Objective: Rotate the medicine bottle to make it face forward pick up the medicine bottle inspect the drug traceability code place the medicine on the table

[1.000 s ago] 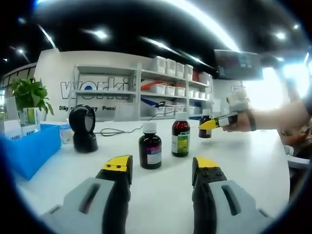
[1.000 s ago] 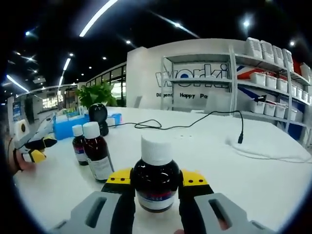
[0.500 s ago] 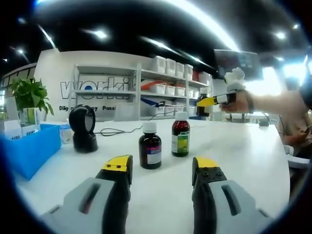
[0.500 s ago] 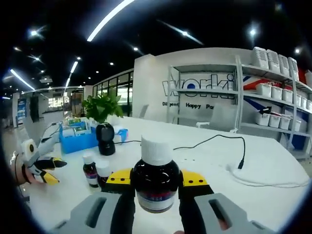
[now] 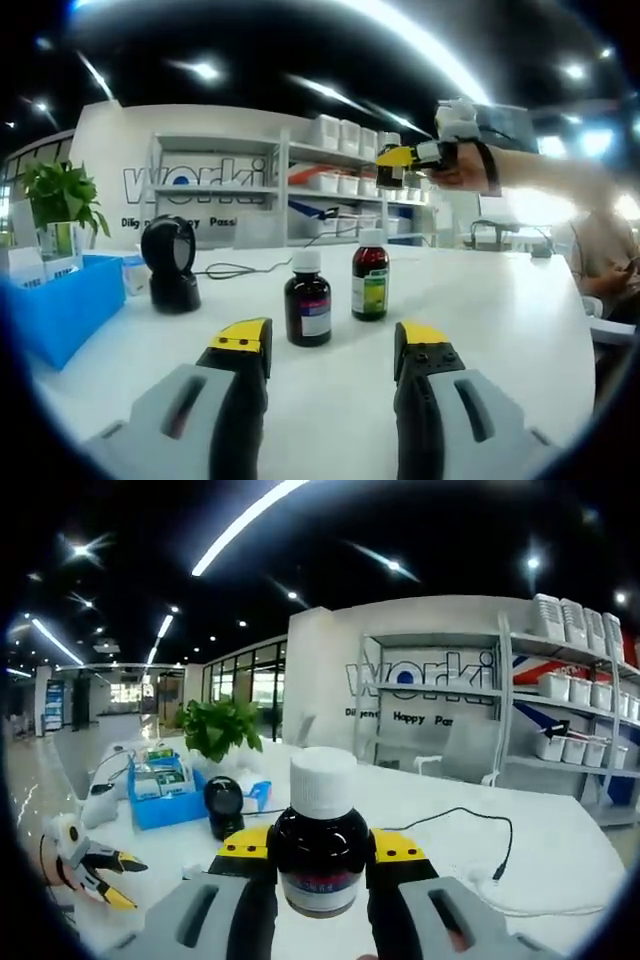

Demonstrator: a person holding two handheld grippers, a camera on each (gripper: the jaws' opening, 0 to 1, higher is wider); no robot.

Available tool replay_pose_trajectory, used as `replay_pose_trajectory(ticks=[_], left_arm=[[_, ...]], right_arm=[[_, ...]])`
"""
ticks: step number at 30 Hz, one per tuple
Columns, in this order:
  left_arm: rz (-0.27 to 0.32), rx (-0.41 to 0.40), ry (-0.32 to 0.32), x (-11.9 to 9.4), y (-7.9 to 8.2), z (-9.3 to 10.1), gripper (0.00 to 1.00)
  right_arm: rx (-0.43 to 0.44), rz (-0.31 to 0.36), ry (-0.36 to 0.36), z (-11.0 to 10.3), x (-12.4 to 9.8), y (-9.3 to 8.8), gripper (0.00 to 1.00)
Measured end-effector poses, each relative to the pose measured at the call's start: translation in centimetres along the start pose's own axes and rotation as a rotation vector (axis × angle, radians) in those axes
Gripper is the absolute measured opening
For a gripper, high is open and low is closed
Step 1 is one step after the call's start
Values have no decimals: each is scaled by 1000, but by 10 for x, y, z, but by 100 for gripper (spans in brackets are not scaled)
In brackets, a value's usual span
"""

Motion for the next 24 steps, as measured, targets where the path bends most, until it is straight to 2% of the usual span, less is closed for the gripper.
replay_pose_trajectory(ticks=[12,15,19,24], left_arm=[[4,-3,-8,-1,1,2,40],[4,-4,-9,-1,0,1,40],[2,-2,-8,0,-1,-1,40],[-1,-1,-8,0,-1,-1,40]], right_arm=[[40,-9,76,-17,39,35,29],[-7,6,85,-25,50,43,29],[7,6,103,-38,67,44,29],[10,-21,120,-44,86,32,29]])
Point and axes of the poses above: the point that each gripper's makers call its tool centre point, and the gripper's own axes: x roughly forward along the fingers, z roughly to its right, y roughly out of its top, the point moved 9 cm from there along -x, roughly backward along the fingers, and after that the axes turned 4 degrees about -z, right-handed, at the moved point
